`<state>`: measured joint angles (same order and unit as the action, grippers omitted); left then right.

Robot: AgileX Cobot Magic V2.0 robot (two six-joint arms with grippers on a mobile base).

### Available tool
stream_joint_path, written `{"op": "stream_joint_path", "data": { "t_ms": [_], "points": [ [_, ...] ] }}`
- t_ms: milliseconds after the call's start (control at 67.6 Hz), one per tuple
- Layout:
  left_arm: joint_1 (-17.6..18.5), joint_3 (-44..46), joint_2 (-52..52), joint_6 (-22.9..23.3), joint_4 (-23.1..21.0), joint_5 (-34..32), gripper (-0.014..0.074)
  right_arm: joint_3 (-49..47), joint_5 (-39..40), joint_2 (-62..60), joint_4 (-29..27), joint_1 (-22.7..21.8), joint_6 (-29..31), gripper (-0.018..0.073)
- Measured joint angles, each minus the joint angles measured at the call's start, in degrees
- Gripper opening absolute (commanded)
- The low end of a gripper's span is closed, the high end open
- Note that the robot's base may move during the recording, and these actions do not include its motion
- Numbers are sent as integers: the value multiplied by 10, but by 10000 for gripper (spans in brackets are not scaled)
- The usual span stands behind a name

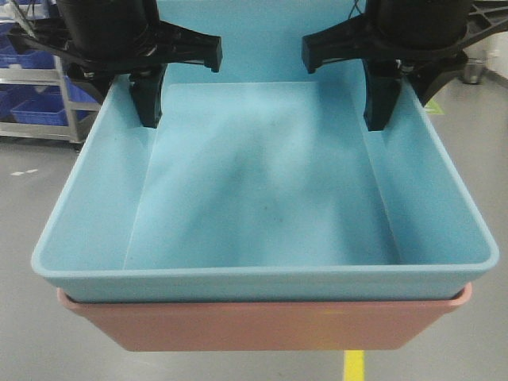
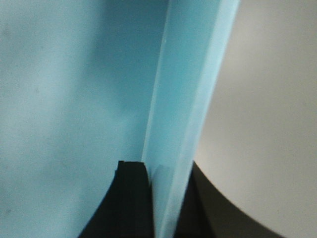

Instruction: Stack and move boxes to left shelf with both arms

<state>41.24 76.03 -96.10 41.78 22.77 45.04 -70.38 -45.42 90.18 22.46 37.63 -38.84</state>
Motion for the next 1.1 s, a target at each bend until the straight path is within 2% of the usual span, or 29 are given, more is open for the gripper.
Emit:
{"op": "stream_joint_path", "data": {
  "t_ms": [1095],
  "points": [
    [0, 0, -1, 0, 0, 0, -3, 0, 0, 1, 0, 0, 0, 56]
  ]
}}
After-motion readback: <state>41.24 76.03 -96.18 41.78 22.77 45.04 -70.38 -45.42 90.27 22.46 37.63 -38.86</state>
